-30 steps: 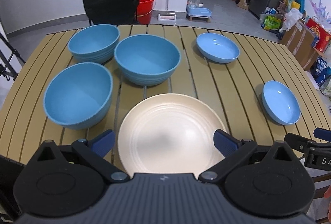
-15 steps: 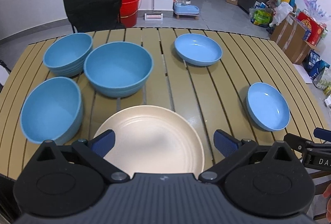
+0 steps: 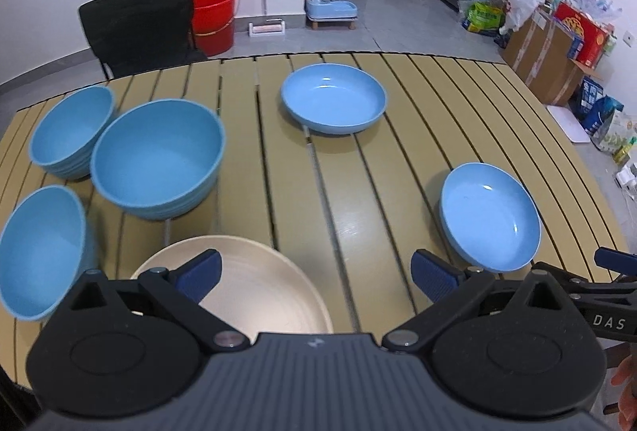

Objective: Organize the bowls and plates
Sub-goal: 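Move both open tools to the shallow blue plate beside the cream plate, then close the left tool on the blue plate rim while the right tool grips it too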

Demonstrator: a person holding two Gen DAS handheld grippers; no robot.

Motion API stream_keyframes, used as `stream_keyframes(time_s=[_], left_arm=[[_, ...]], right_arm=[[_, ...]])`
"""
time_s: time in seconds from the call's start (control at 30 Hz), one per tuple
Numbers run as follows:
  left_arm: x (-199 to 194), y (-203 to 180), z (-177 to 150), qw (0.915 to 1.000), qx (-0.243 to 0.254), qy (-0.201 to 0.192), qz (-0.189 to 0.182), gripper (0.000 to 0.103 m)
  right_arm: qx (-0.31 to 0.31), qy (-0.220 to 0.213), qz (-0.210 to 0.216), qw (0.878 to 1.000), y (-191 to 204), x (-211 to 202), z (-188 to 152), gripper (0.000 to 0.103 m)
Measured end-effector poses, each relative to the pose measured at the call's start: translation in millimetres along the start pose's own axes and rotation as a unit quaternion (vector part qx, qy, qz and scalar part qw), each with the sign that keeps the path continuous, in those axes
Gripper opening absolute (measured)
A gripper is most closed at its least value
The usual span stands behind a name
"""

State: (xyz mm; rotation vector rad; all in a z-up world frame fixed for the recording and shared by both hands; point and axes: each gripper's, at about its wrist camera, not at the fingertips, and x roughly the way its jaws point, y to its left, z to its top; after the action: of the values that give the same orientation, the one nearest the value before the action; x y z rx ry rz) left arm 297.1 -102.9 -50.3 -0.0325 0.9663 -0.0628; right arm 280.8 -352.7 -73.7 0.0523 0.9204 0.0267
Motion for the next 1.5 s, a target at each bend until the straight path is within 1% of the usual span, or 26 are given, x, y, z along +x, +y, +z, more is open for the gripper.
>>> stream_keyframes(time_s=[0.17, 0.4, 0.67, 0.97, 1.1, 1.17, 1.2, 1.3, 1.47, 1.5], left_arm=[[15.1, -18.1, 11.1, 0.9999, 0.009, 0.004, -0.01, 0.103], [40.4, -42.9, 24.5, 0.9994, 0.026, 0.018, -0.013, 0.103], [64.7, -65.8, 30.9, 0.9989, 0.029, 0.031, -0.022, 0.103], [84.7, -87.1, 35.8, 0.9986, 0.034, 0.031, -0.024, 0.103], [93.5, -94.4, 40.1, 0.9986, 0.035, 0.031, -0.027, 0.103], [97.8, -98.0, 40.5, 0.9986, 0.034, 0.03, -0.027, 0.103], [100.1, -100.1, 40.6, 0.9986, 0.033, 0.031, -0.028, 0.102], [107.2, -105.5, 40.4, 0.9982, 0.037, 0.038, -0.03, 0.097], [117.0, -110.1, 40.4, 0.9975, 0.039, 0.049, -0.032, 0.083], [119.0, -109.4, 40.9, 0.9974, 0.037, 0.05, -0.035, 0.082]], right_arm=[[0.007, 0.008, -0.008, 1.0, -14.1, 14.2, 4.7, 0.103], [0.009, 0.016, -0.021, 1.0, -30.4, 32.2, 12.3, 0.103], [0.014, 0.029, -0.033, 0.999, -47.3, 53.6, 18.7, 0.103], [0.029, 0.041, -0.039, 0.998, -64.0, 74.4, 22.4, 0.102], [0.036, 0.045, -0.038, 0.998, -71.1, 82.7, 22.8, 0.1], [0.041, 0.048, -0.036, 0.997, -73.8, 87.9, 23.7, 0.092], [0.044, 0.049, -0.034, 0.997, -75.6, 89.6, 23.9, 0.091], [0.047, 0.052, -0.032, 0.997, -78.2, 95.3, 24.0, 0.089], [0.05, 0.054, -0.031, 0.997, -82.6, 101.6, 27.1, 0.082], [0.051, 0.054, -0.032, 0.997, -84.3, 100.9, 26.1, 0.08]])
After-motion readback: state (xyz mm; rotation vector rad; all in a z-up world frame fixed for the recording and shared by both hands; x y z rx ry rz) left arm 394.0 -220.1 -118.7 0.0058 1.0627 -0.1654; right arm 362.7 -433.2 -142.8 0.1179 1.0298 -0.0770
